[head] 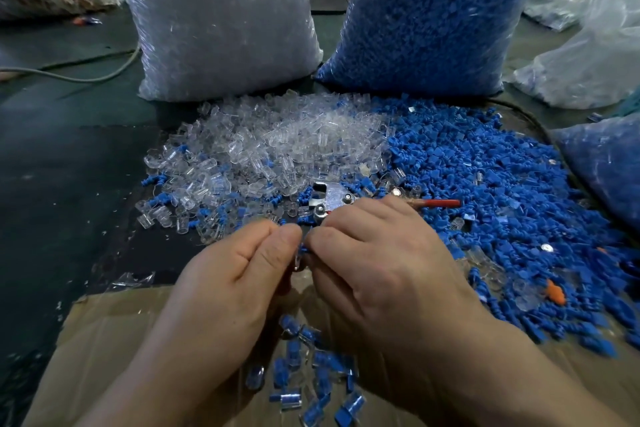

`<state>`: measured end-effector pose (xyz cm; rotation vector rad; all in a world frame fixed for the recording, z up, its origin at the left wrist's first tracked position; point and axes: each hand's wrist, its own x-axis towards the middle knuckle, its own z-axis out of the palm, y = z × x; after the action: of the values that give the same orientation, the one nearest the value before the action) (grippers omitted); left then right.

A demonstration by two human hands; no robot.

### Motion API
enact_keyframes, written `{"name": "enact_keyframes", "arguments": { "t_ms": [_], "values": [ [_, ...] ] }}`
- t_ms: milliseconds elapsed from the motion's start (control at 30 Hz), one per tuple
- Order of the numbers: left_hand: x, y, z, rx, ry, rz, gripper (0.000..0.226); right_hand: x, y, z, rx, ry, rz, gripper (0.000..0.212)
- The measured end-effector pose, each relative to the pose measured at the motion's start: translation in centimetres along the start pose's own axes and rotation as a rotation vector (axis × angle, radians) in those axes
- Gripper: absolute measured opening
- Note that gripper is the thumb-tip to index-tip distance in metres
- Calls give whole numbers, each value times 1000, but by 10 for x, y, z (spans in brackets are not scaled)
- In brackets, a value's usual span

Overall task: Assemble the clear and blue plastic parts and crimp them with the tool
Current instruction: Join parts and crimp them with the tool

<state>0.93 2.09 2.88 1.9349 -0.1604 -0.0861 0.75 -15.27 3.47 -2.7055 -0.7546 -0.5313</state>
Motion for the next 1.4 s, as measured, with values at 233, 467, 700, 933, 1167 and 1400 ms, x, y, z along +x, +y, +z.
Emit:
{"name": "enact_keyframes", "arguments": {
  "t_ms": [233,467,700,933,1167,1400],
  "values": [
    [-3,2,-5,91,-39,254,36,-4,-15,-5,449,10,225,30],
    [0,1,-6,191,-50,335,35,-4,-16,-9,476,-16,220,31],
    [2,5,-6,300,-74,600,28,0,-17,-16,1576,-298,767,19],
    [-1,-4,-1,-23,-87,270,29,-7,-7,-14,691,-162,424,36],
    [0,-7,0,-98,-112,113,50,-8,-4,-14,210,-32,36,27],
    [4,7,5,330,-31,578,32,-3,-18,-16,1311,-261,731,16]
  ]
}}
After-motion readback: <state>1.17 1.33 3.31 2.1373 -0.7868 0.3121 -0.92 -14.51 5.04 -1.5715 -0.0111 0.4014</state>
